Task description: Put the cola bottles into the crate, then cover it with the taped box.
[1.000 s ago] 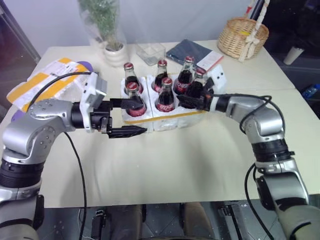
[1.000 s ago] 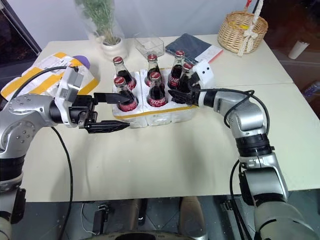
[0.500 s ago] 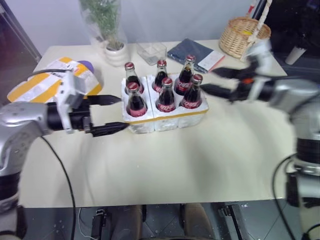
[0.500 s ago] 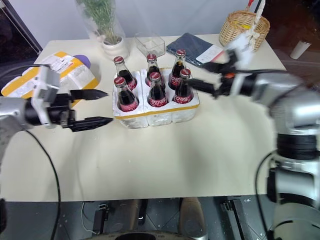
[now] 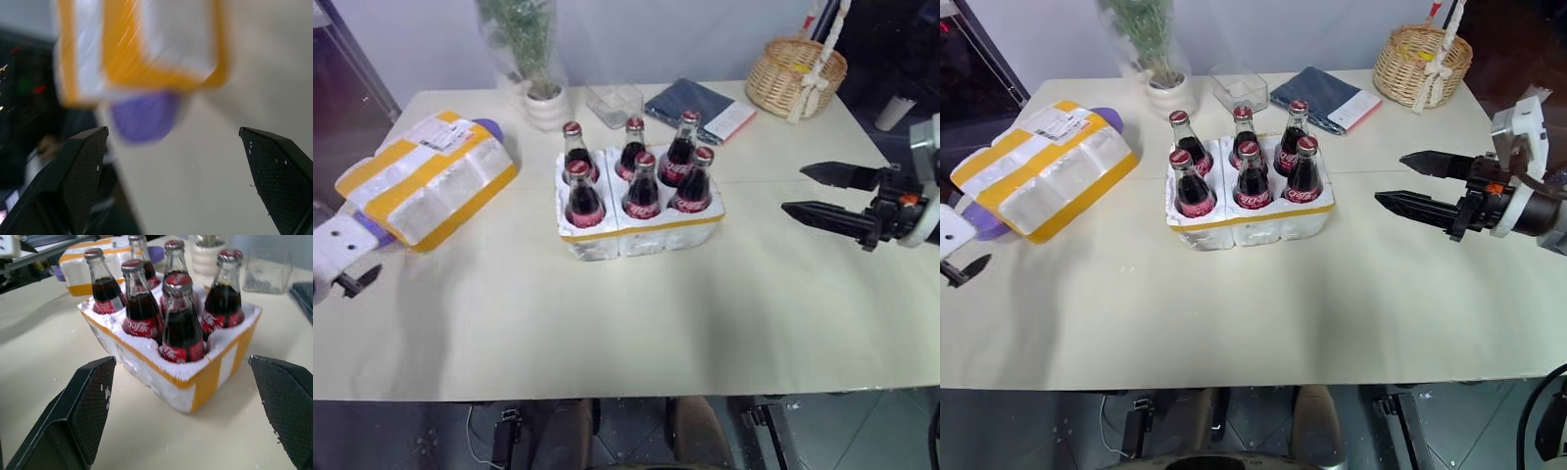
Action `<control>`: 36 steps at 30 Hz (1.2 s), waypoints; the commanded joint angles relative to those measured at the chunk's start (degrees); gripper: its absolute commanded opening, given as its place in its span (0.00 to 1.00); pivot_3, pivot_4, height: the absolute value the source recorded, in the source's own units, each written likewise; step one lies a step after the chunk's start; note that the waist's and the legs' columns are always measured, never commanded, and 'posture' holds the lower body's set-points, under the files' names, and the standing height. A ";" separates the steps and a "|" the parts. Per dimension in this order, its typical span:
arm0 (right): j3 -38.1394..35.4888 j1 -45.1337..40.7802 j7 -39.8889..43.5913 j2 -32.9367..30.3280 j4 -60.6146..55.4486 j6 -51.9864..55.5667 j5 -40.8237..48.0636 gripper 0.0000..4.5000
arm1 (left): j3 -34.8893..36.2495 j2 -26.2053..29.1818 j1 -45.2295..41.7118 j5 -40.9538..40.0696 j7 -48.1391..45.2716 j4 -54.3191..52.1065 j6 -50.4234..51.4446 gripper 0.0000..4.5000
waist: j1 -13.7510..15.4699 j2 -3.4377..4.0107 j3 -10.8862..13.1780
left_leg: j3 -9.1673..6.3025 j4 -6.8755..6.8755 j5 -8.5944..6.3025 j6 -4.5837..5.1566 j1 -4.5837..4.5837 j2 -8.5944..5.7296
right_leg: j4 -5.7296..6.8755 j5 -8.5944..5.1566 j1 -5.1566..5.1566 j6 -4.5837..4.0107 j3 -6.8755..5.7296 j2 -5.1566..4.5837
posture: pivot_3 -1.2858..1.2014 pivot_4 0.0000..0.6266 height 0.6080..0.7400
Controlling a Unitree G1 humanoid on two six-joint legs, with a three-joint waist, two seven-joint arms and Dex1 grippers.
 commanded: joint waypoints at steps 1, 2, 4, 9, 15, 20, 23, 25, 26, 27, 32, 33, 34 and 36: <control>-1.39 -1.84 0.30 -1.24 1.15 -1.98 0.76 0.99 | -5.79 -1.53 -6.80 5.71 7.49 9.80 -6.08 1.00 | 0.22 -0.04 0.00 | -0.03 0.00 0.00 0.00 -0.01 0.00 | 0.01 0.00 0.00 0.00 -0.02 0.00 | 0.52 0.24 0.98; -1.28 -2.48 -0.08 -1.14 1.16 -1.74 1.22 0.99 | -7.73 -2.39 -9.50 6.89 9.43 13.54 -8.10 1.00 | 0.20 -0.04 0.00 | -0.05 0.01 0.00 -0.01 -0.03 0.00 | 0.01 0.01 -0.01 0.01 -0.04 0.01 | 0.52 0.24 0.98; -1.15 -3.44 -0.76 -1.02 0.80 -1.15 2.08 0.99 | -10.77 -3.99 -14.21 8.30 12.10 19.99 -11.42 1.00 | -0.02 -0.05 0.00 | -0.05 0.00 0.01 -0.01 -0.03 -0.02 | 0.03 0.01 -0.03 0.02 -0.04 0.01 | 0.52 0.24 0.98; -1.02 -4.83 -3.76 -0.74 -1.52 0.61 3.56 0.99 | -16.60 -6.98 -23.34 11.42 17.61 33.38 -18.65 1.00 | -0.39 -0.08 -0.01 | -0.09 -0.01 0.01 -0.01 -0.01 -0.02 | 0.13 0.03 -0.04 0.02 -0.07 0.02 | 0.52 0.24 0.98; -2.52 -3.85 -7.70 -0.89 -5.86 3.39 6.29 0.99 | -20.90 -8.30 -30.01 13.44 20.55 44.60 -22.79 1.00 | -0.35 -0.09 -0.02 | -0.10 -0.01 0.01 -0.01 0.00 -0.02 | 0.17 0.03 -0.04 0.03 -0.08 0.02 | 0.52 0.24 0.98; -4.12 -2.80 -9.97 -1.84 -7.65 5.05 7.60 1.00 | -24.23 -9.80 -35.26 14.37 20.70 52.17 -26.77 0.94 | 0.10 -0.11 -0.04 | -0.11 0.04 0.01 -0.01 0.00 -0.04 | 0.17 0.04 0.01 0.04 -0.09 0.00 | 0.52 0.24 0.98; -4.92 -2.60 -10.54 -2.44 -8.03 5.86 8.59 1.00 | -25.40 -10.30 -37.78 14.52 20.55 54.94 -29.02 0.71 | -0.01 -0.12 -0.04 | -0.11 0.08 0.01 -0.02 0.00 -0.05 | 0.17 0.04 0.02 0.06 -0.09 -0.01 | 0.52 0.24 0.98; -5.32 -2.20 -10.52 -2.93 -7.84 5.96 8.79 1.00 | -25.88 -10.29 -39.07 15.06 21.26 56.16 -29.71 0.51 | 0.17 -0.10 -0.07 | -0.12 0.09 0.01 -0.02 0.00 -0.05 | 0.18 0.05 0.03 0.06 -0.10 0.00 | 0.52 0.24 0.98; -5.56 -1.79 -10.39 -3.21 -7.63 6.03 8.84 1.00 | -26.19 -10.11 -39.68 15.62 21.91 56.69 -30.07 0.41 | 0.20 -0.11 -0.08 | -0.12 0.09 0.01 -0.02 0.02 -0.06 | 0.18 0.05 0.05 0.06 -0.10 -0.01 | 0.52 0.24 0.98; -5.94 -1.27 -10.06 -3.62 -7.16 6.54 9.14 1.00 | -26.44 -9.84 -40.18 16.14 22.57 56.99 -30.19 0.30 | 0.28 -0.11 -0.09 | -0.13 0.09 0.01 -0.02 0.02 -0.06 | 0.18 0.05 0.06 0.06 -0.10 0.00 | 0.52 0.24 0.98; -7.58 2.89 -7.30 -5.80 -5.41 5.39 7.32 1.00 | -26.20 -7.53 -41.09 16.57 24.40 55.03 -31.30 0.23 | 0.38 -0.13 -0.08 | -0.12 0.11 0.01 -0.02 0.01 -0.07 | 0.17 0.05 0.07 0.07 -0.10 -0.01 | 0.52 0.24 0.98; -7.63 4.04 -6.94 -6.23 -4.96 3.99 5.81 1.00 | -25.83 -6.77 -41.15 16.37 24.26 53.68 -31.57 0.23 | 0.39 -0.15 -0.08 | -0.13 0.10 0.01 -0.02 0.01 -0.06 | 0.17 0.05 0.07 0.07 -0.10 -0.01 | 0.52 0.24 0.98; -7.70 4.93 -6.62 -6.66 -3.96 3.07 4.66 1.00 | -25.13 -5.78 -41.28 16.01 23.92 51.51 -31.63 0.23 | 0.38 -0.21 -0.07 | -0.13 0.10 0.01 -0.02 0.00 -0.06 | 0.17 0.05 0.06 0.07 -0.11 -0.01 | 0.52 0.24 0.98; -7.95 6.31 -5.19 -7.26 -2.02 1.03 3.10 1.00 | -24.07 -4.26 -41.43 15.44 23.10 47.73 -31.64 0.23 | 0.25 -0.27 -0.07 | -0.13 0.11 0.01 -0.02 -0.02 -0.06 | 0.17 0.05 0.05 0.07 -0.11 -0.01 | 0.52 0.24 0.98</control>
